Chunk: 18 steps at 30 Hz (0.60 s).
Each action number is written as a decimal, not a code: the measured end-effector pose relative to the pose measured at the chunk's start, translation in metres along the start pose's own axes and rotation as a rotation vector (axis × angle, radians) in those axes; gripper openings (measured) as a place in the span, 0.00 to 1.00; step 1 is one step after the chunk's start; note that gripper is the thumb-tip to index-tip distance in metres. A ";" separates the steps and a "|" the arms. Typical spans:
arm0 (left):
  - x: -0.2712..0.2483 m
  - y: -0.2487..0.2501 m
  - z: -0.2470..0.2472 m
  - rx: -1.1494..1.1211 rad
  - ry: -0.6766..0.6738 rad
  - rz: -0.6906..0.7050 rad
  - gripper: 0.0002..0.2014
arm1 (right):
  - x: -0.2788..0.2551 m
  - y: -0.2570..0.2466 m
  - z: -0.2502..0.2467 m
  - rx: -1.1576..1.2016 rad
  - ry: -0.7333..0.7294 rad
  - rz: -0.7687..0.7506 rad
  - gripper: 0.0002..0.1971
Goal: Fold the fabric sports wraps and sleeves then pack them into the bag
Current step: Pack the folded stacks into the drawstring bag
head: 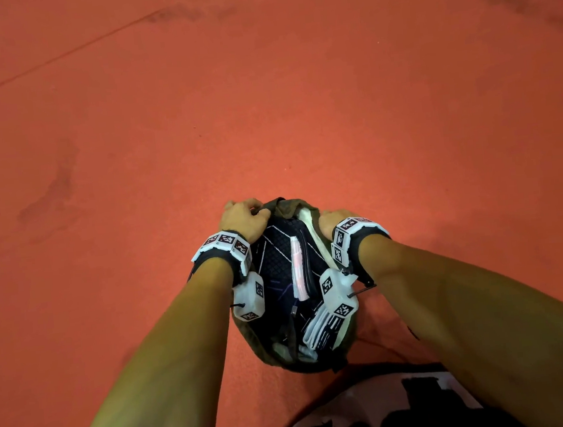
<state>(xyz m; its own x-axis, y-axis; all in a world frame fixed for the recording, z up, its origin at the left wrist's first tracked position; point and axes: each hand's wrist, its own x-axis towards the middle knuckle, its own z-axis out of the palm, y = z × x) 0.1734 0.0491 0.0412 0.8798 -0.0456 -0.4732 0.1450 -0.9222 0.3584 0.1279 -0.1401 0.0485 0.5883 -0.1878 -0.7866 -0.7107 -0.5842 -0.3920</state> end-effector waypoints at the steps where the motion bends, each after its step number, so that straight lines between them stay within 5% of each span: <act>1: 0.001 0.002 0.000 -0.024 0.007 0.005 0.13 | -0.001 0.004 0.000 0.011 -0.025 0.002 0.21; 6: 0.003 0.009 -0.004 -0.131 0.018 0.042 0.04 | 0.001 0.008 0.009 0.046 0.037 -0.028 0.20; 10: 0.001 0.015 -0.006 -0.256 -0.038 -0.004 0.04 | 0.002 -0.005 0.007 0.139 0.126 -0.097 0.10; 18: -0.011 0.021 -0.011 -0.490 -0.047 -0.042 0.05 | -0.008 -0.014 0.006 0.385 0.159 -0.167 0.24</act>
<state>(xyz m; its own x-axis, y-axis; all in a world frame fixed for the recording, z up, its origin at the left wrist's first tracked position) 0.1720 0.0342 0.0628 0.8490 -0.0403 -0.5269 0.3855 -0.6349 0.6696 0.1304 -0.1255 0.0576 0.7378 -0.2524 -0.6261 -0.6750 -0.2863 -0.6800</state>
